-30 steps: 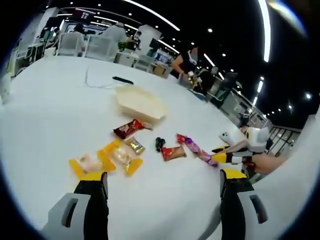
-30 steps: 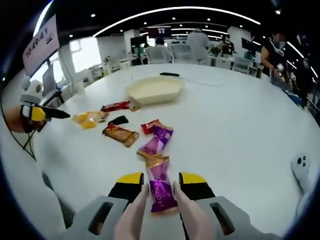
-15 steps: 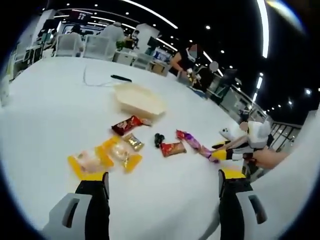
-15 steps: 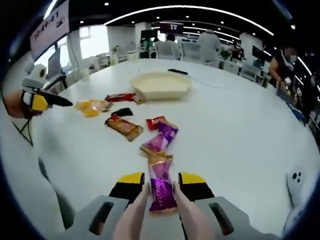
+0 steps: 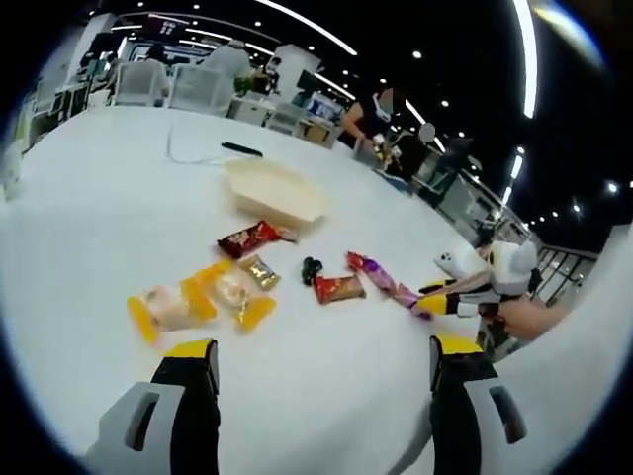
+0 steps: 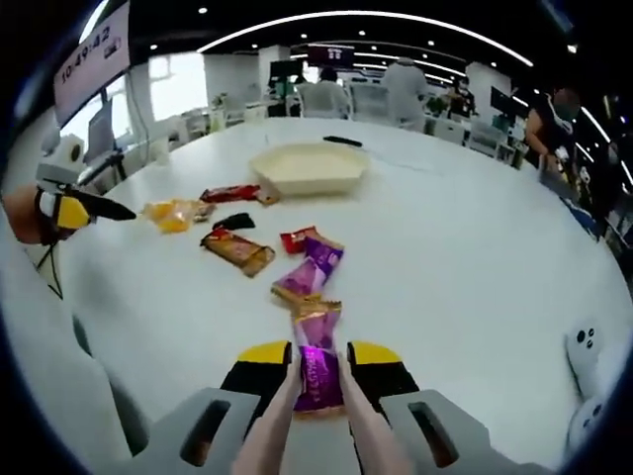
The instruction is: Place the target food into the container with the food tongs after gripping and lifting it, then release it inside without dropping or visibly crushing the food.
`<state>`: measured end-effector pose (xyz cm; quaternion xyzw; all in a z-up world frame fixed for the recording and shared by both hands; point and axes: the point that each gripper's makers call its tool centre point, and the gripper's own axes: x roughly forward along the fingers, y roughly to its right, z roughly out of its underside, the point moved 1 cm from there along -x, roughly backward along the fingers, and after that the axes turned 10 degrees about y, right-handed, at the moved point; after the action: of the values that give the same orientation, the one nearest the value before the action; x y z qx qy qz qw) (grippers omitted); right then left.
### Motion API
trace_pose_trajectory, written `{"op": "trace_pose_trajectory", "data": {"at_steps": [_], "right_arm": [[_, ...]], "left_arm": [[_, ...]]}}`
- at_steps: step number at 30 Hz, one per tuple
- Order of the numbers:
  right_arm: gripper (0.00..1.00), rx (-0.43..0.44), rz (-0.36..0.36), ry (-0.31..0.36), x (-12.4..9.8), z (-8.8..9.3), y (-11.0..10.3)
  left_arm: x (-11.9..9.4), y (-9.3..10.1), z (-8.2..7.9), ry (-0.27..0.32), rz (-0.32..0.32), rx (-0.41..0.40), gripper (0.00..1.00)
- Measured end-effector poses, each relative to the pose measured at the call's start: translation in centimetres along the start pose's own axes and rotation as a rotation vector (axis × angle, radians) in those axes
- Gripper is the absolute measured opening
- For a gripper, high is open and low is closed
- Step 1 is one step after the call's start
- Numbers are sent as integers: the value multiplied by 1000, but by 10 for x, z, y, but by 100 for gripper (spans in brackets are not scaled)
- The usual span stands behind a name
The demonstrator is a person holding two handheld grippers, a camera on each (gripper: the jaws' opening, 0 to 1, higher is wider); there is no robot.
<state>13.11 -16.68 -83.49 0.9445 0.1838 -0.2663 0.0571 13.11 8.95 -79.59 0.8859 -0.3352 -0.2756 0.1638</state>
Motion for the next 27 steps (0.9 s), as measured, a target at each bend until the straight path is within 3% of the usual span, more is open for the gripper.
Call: {"op": "trace_pose_trajectory", "data": {"at_steps": [17,27], "right_arm": [[20,23,-2,-13,2,0,2],[21,118,39,-1,3,-2,6]], "left_arm": [[-9,-11,2,29,-32,-30,87],[-11,-21,-1,34,-40,-41,88]]}}
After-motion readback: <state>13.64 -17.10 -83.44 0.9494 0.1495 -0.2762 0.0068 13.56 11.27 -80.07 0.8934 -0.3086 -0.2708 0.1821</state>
